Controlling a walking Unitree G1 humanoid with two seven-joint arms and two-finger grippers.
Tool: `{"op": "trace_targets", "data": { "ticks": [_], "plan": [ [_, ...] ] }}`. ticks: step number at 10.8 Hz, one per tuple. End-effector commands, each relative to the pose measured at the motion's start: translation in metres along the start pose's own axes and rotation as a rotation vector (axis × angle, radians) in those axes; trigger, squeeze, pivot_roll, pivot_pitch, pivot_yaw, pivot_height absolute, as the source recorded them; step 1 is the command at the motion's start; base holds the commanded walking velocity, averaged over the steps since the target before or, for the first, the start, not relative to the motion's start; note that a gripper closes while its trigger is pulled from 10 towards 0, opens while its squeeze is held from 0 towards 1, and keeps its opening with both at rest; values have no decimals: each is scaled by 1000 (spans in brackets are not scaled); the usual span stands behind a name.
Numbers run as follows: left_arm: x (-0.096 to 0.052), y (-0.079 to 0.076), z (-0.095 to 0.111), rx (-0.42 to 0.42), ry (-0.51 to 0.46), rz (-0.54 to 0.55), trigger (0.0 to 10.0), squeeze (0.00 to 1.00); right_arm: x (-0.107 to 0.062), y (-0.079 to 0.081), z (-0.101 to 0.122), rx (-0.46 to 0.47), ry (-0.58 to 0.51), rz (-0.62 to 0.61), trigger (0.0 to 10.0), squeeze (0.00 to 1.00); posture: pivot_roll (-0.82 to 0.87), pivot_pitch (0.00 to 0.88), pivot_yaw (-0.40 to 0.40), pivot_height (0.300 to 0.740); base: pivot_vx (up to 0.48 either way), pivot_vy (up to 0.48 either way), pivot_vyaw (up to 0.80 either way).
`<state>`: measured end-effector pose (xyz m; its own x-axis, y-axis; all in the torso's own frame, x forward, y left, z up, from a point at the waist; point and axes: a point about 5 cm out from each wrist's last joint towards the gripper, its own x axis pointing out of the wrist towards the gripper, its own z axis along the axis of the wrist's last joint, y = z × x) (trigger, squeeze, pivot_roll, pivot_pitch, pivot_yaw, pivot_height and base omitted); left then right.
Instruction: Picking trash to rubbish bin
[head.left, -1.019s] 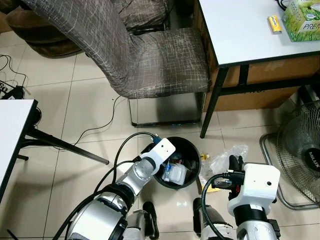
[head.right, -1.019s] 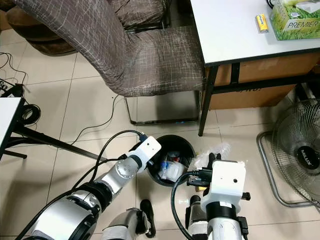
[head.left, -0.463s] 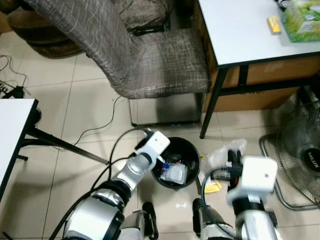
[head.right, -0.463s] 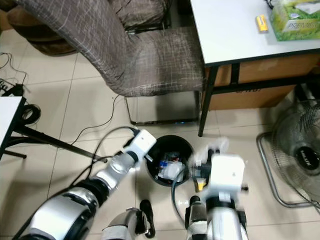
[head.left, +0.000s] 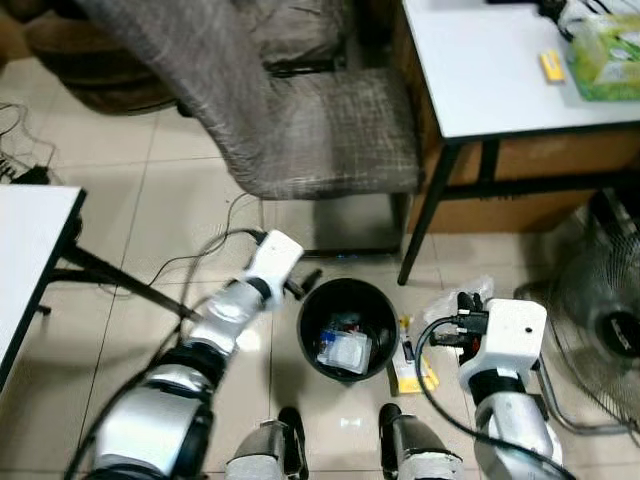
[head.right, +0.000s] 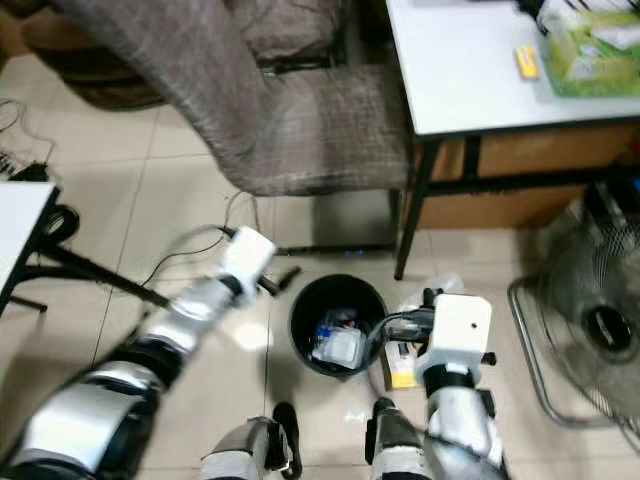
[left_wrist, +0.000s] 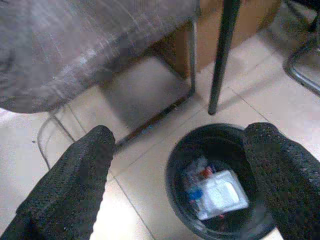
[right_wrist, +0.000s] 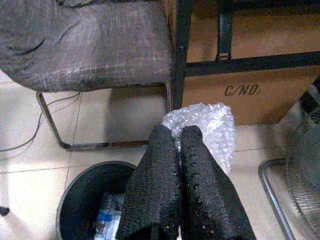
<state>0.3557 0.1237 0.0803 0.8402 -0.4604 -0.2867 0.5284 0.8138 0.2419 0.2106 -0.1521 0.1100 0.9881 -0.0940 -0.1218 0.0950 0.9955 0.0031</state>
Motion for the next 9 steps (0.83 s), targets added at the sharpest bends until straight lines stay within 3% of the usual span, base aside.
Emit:
{"op": "trace_targets", "data": {
  "ticks": [1, 5, 9],
  "plan": [
    [-6, 5, -6, -22, -1, -7, 10000, 1000, 1, -2, -6, 16, 17, 11, 10000, 0, 48, 250, 79, 740, 0, 0, 0],
    [-41, 32, -17, 17, -40, -123, 10000, 1000, 37, -14, -25, 46, 58, 78, 10000, 0, 174, 283, 92, 740, 0, 0, 0],
    [-56, 33, -10, 23, -59, -233, 10000, 1000, 65, -12, -36, 26, 80, 155, 10000, 0, 237, 312, 91, 740, 0, 0, 0]
  ]
}}
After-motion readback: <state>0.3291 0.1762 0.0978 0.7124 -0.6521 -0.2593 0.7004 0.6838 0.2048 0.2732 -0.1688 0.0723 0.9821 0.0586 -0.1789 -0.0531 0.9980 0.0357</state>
